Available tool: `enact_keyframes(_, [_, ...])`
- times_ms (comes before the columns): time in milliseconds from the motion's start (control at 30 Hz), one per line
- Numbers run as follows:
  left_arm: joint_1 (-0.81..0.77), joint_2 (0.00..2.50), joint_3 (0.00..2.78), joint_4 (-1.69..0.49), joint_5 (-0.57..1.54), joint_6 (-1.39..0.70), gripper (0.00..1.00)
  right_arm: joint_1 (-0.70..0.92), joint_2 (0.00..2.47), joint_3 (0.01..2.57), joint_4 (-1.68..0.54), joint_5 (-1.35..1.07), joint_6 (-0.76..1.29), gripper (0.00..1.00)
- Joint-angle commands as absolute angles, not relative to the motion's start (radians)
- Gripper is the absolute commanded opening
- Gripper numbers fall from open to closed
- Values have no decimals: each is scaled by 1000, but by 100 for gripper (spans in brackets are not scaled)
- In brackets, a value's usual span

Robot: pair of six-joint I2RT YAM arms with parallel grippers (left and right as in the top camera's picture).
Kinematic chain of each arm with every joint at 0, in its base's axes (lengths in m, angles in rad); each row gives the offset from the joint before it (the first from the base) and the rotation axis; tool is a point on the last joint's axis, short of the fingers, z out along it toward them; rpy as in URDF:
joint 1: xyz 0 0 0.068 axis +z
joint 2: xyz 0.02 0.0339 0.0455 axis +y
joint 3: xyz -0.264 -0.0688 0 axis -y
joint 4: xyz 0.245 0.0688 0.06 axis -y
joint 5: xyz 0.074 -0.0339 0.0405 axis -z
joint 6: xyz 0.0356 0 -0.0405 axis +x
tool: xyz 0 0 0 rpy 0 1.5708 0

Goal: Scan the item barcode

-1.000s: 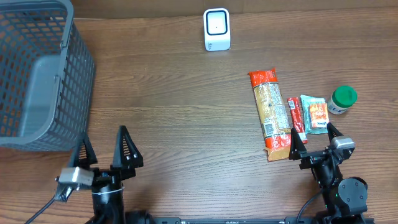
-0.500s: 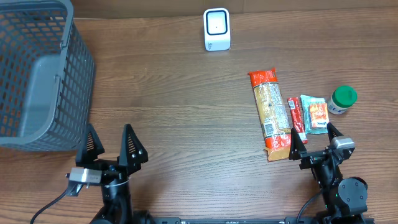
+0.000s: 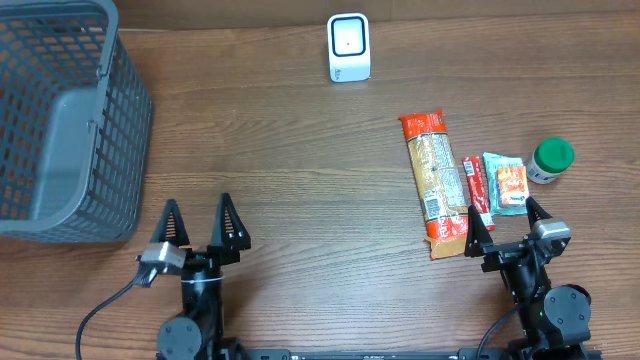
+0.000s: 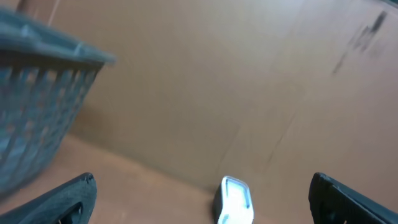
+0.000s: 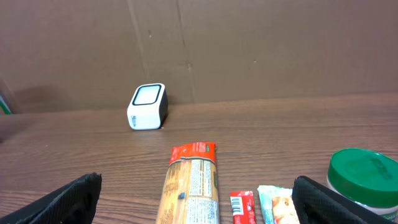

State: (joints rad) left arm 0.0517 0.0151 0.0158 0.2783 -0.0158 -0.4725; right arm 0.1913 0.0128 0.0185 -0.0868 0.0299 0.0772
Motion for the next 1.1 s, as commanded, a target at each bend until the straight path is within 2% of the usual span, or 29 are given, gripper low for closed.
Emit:
enact_keyframes(0, [45, 4, 5, 187, -26, -478, 100, 189, 3, 8, -81, 27, 71, 100])
enact_keyframes(200, [45, 4, 5, -78, -25, -377, 100, 189, 3, 8, -81, 27, 71, 100])
enact_keyframes(433, [44, 3, 5, -78, 2, -178, 100, 189, 3, 8, -81, 27, 71, 100])
enact_keyframes(1067, [45, 4, 5, -78, -2, -180, 100, 189, 3, 8, -81, 27, 71, 100])
